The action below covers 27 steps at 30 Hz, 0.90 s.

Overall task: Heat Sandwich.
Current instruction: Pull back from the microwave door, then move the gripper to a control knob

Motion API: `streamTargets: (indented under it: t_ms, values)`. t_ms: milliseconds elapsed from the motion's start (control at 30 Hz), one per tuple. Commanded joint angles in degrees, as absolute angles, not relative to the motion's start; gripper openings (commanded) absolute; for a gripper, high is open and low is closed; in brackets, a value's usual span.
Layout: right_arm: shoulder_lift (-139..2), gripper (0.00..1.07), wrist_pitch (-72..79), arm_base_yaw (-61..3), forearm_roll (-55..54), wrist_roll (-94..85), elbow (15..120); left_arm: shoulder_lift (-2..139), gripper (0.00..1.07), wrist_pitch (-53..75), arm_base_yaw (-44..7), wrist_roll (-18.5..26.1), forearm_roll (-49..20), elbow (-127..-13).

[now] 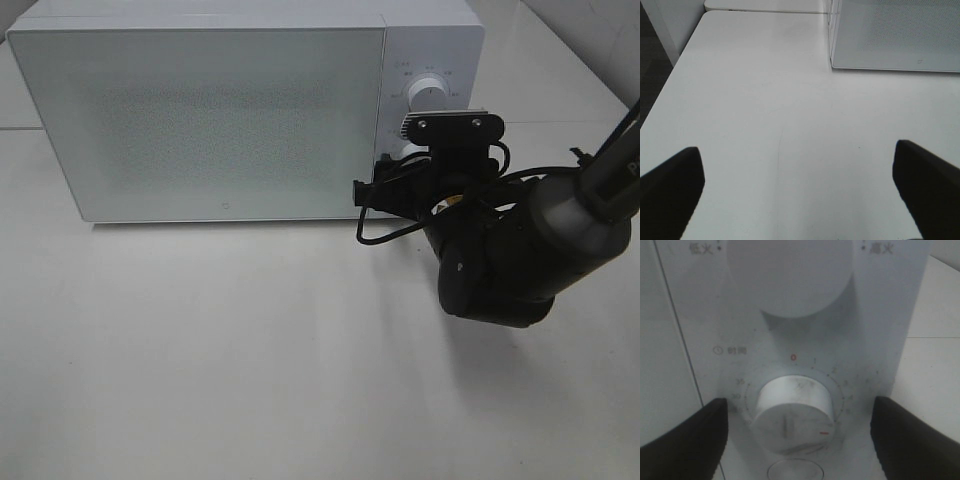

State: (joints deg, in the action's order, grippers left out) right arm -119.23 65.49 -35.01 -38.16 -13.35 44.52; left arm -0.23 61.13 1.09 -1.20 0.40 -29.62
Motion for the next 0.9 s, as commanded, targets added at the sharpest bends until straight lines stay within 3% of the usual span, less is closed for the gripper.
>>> streamTargets:
  t_ms: [33,267,367,433,467,567,700,900]
  values:
    - [-118.89,0.76,65.32,-34.89,-37.47,-14.61,44.92,-1.38,0.98,61.13,1.26,-1.26,0.0,-29.56]
    - [-118.89,0.67,65.26,-34.89,-37.47,-14.61,44.92,-1.38,0.98,61.13,1.26,-1.26,0.0,-29.56]
    - [-118.83,0.5,66.46,-34.89,-37.47,-14.61,44.92,-1.38,0.98,61.13,1.26,-1.26,0.0,-29.56]
    - [-118.77,0.46,66.58,-34.89,-37.47,-14.67,44.92,-1.38,0.98,61.13,1.26,-1.26,0.0,-29.56]
    - [-118.77,0.36,66.86,-34.89,-37.47,-14.73,44.92,-1.38,0.98,61.13,1.26,-1.26,0.0,-29.56]
    - [-118.77,0.18,67.09,-34.89,-37.47,-15.93,44.92,-1.38,0.98,61.13,1.26,-1.26,0.0,-29.56]
    - [-118.77,0.12,67.27,-34.89,-37.47,-15.93,44.92,-1.38,0.98,61.13,1.26,-1.26,0.0,-29.56]
    - [-118.77,0.12,67.27,-34.89,-37.47,-15.87,44.92,-1.38,0.98,61.13,1.26,-1.26,0.0,-29.56]
